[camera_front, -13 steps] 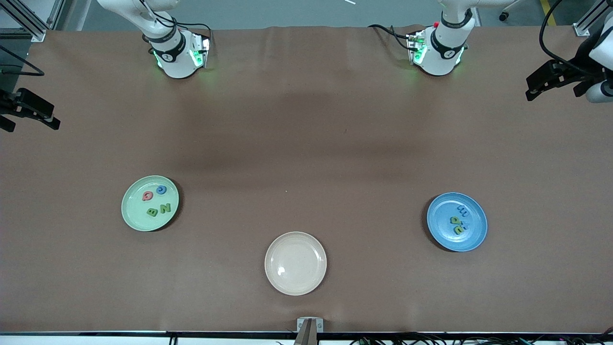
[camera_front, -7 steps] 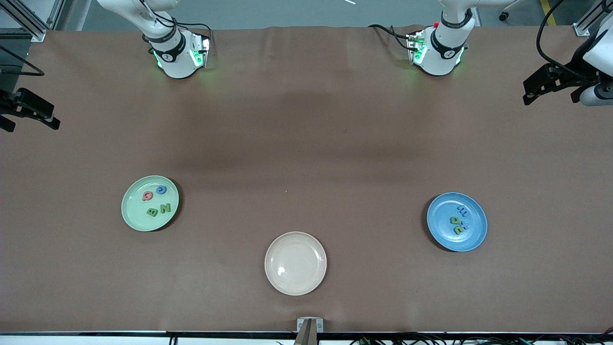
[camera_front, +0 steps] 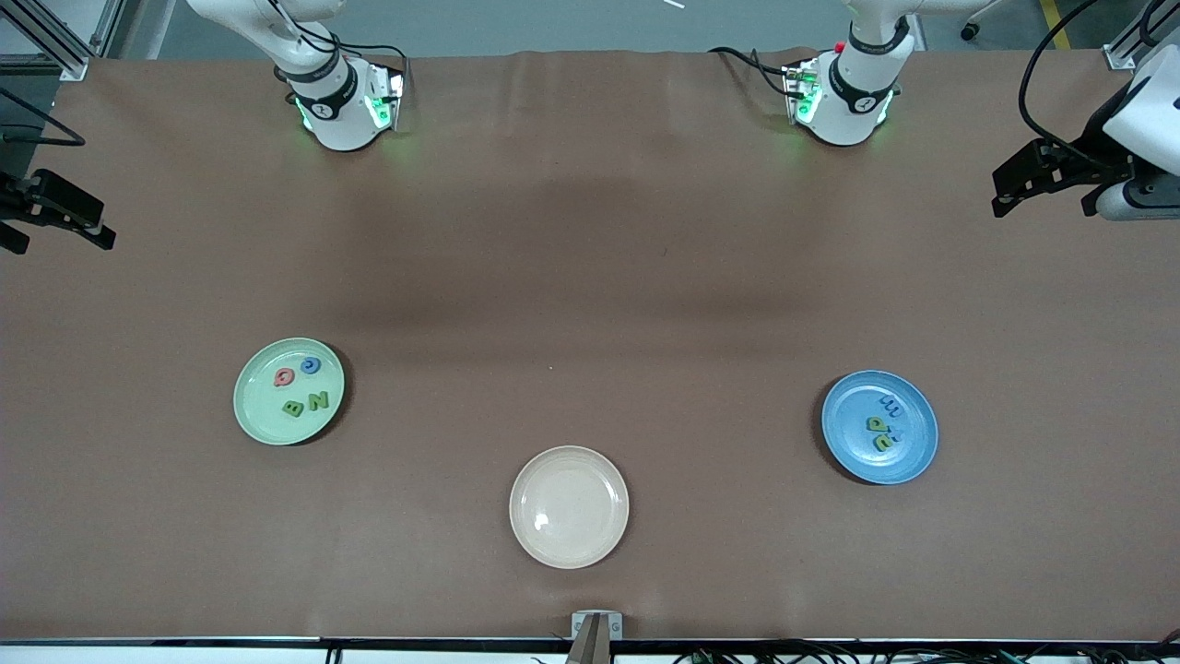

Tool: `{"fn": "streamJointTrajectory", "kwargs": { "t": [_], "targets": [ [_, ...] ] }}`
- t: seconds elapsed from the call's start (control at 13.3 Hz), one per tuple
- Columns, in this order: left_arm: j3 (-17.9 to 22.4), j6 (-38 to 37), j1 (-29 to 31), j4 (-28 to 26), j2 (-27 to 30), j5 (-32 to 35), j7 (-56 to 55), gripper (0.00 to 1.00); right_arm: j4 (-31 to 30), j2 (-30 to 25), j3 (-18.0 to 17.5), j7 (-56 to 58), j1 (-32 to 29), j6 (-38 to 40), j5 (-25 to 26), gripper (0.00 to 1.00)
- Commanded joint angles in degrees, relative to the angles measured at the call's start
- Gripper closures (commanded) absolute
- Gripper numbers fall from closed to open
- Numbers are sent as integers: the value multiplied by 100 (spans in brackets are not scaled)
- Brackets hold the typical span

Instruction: Sort upper and lower case letters into plates

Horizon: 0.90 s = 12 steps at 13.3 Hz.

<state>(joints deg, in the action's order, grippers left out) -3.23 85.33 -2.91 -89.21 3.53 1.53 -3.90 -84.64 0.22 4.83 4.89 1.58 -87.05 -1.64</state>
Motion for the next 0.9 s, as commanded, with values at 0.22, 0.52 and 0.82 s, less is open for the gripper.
{"fn": "streamJointTrajectory", "kwargs": {
  "t": [0.22, 0.52, 0.82],
  "targets": [
    [-2, 45, 10, 18, 51, -21, 258, 0, 70, -5, -88, 74, -105, 74, 85, 0],
    [7, 45, 45, 140, -71, -47, 249, 0, 70, -5, -88, 74, -105, 74, 85, 0],
    [16, -25, 36, 194, -72, -21, 205, 0, 70, -5, -88, 74, -105, 83, 85, 0]
  ]
}}
